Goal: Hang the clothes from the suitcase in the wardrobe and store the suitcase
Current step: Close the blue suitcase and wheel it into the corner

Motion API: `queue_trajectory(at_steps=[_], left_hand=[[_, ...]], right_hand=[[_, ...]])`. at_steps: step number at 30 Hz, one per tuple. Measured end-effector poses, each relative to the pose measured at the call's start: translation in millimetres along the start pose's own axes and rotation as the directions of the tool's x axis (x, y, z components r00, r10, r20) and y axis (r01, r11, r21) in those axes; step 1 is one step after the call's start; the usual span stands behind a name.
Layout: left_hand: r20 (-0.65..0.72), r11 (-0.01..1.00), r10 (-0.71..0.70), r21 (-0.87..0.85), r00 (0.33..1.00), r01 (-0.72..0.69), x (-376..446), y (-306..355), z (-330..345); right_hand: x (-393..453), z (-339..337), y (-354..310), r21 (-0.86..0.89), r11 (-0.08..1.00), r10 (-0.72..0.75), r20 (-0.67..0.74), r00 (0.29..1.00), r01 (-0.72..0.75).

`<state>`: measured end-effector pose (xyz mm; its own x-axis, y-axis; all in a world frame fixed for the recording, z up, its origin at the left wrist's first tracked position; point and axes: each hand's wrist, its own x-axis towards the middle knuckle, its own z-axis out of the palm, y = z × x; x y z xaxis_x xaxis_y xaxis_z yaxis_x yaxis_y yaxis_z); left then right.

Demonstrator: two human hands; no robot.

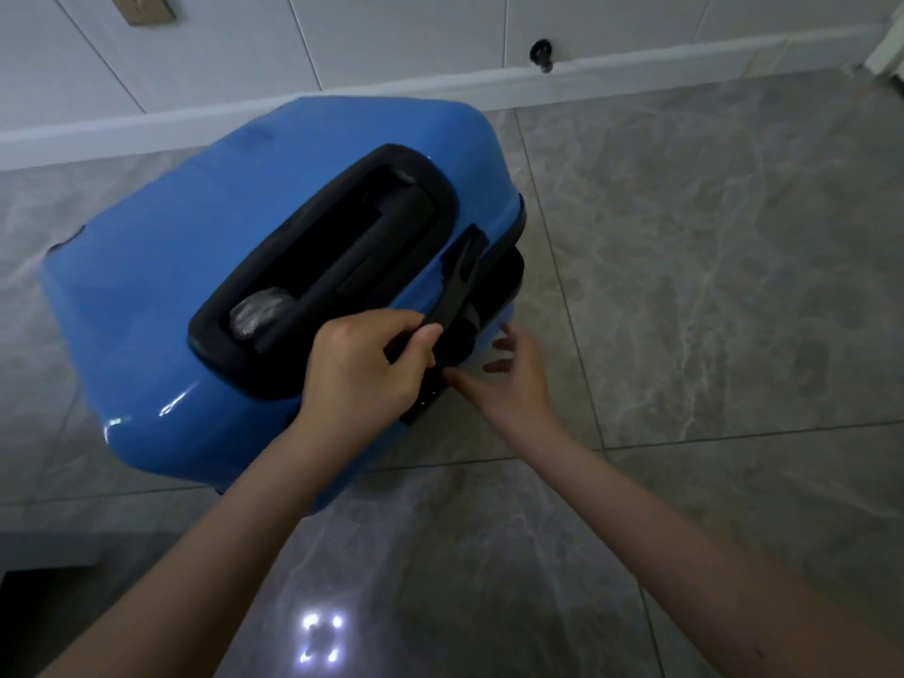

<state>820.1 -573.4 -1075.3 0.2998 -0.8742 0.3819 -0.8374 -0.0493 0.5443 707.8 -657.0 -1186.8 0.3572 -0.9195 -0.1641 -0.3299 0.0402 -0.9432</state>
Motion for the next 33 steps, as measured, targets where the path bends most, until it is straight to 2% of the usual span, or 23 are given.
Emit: queue_trajectory(at_steps=[1, 4, 7, 8, 9, 10, 11, 12, 13, 14, 15, 16, 19, 21, 23, 26, 29, 32, 33], left_hand=[[0.001, 1.000, -0.020, -0.015, 1.000, 0.020, 2.0, 1.7, -2.8], [0.000, 0.994, -0.075, -0.077, 0.997, 0.075, 5.4, 4.8, -12.2], [-0.013, 0.988, -0.101, -0.118, 0.995, 0.099, 10.0, 8.7, -20.4], [-0.014, 0.986, -0.111, -0.128, 0.994, 0.108, 11.4, 10.2, -22.5], [-0.016, 0.983, -0.120, -0.139, 0.993, 0.116, 12.8, 11.7, -24.9], [-0.015, 0.982, -0.124, -0.148, 0.992, 0.120, 14.0, 13.2, -27.0], [-0.012, 0.981, -0.125, -0.153, 0.992, 0.122, 15.0, 14.6, -28.4], [-0.008, 0.981, -0.124, -0.153, 0.992, 0.121, 15.6, 15.9, -29.8], [-0.006, 0.981, -0.123, -0.150, 0.992, 0.120, 16.0, 17.1, -31.2], [-0.004, 0.982, -0.122, -0.149, 0.993, 0.120, 16.2, 17.7, -31.9], [-0.002, 0.981, -0.121, -0.150, 0.993, 0.120, 16.2, 17.9, -32.5], [0.000, 0.981, -0.122, -0.153, 0.993, 0.120, 16.2, 17.6, -33.0], [0.004, 0.980, -0.125, -0.157, 0.992, 0.124, 14.5, 16.8, -35.3], [0.004, 0.980, -0.125, -0.157, 0.992, 0.124, 14.3, 16.8, -35.1], [0.010, 0.981, -0.121, -0.153, 0.993, 0.121, 14.4, 17.3, -33.2], [0.016, 0.984, -0.109, -0.138, 0.994, 0.110, 15.5, 17.8, -30.8], [0.013, 0.984, -0.111, -0.141, 0.994, 0.111, 17.8, 16.0, -32.2], [0.013, 0.980, -0.133, -0.148, 0.991, 0.134, 20.5, 14.7, -32.2], [0.019, 0.978, -0.147, -0.148, 0.989, 0.148, 21.4, 14.8, -31.4]], right_hand=[[2.4, -0.3, -3.5, 0.098, 0.995, 0.009, 0.017, 1.000, -0.011], [5.3, -2.9, -18.1, 0.280, 0.951, -0.150, 0.041, 0.988, 0.133], [3.1, -0.3, -37.6, 0.342, 0.914, -0.257, 0.076, 0.963, 0.217], [2.0, 1.4, -40.6, 0.302, 0.907, -0.330, 0.077, 0.941, 0.293], [2.3, 2.4, -41.5, 0.199, 0.879, -0.455, 0.080, 0.887, 0.433], [4.6, 3.3, -38.9, 0.042, 0.802, -0.596, 0.113, 0.795, 0.596], [7.5, 4.0, -35.1, -0.131, 0.664, -0.714, 0.182, 0.676, 0.736], [10.0, 4.1, -31.8, -0.274, 0.505, -0.784, 0.251, 0.567, 0.819], [10.8, 4.1, -29.5, -0.367, 0.382, -0.813, 0.302, 0.497, 0.848], [9.0, 3.5, -28.0, -0.425, 0.308, -0.827, 0.324, 0.460, 0.851], [6.7, 2.5, -26.3, -0.460, 0.282, -0.834, 0.316, 0.452, 0.842], [3.8, 0.5, -24.2, -0.476, 0.303, -0.836, 0.283, 0.470, 0.826], [-1.7, -9.0, -19.9, -0.546, 0.410, -0.784, 0.199, 0.589, 0.731], [2.7, -11.7, -30.8, -0.620, 0.405, -0.678, 0.289, 0.676, 0.672], [9.3, -8.3, -46.1, -0.606, 0.414, -0.589, 0.390, 0.708, 0.679], [11.0, -5.8, -52.8, -0.557, 0.425, -0.595, 0.422, 0.684, 0.714], [-4.2, -19.9, -26.0, -0.531, 0.434, -0.650, 0.374, 0.661, 0.728], [-31.7, -31.6, 7.9, -0.454, 0.405, -0.745, 0.340, 0.574, 0.794], [-44.1, -28.9, 18.2, -0.410, 0.421, -0.742, 0.357, 0.567, 0.809]])
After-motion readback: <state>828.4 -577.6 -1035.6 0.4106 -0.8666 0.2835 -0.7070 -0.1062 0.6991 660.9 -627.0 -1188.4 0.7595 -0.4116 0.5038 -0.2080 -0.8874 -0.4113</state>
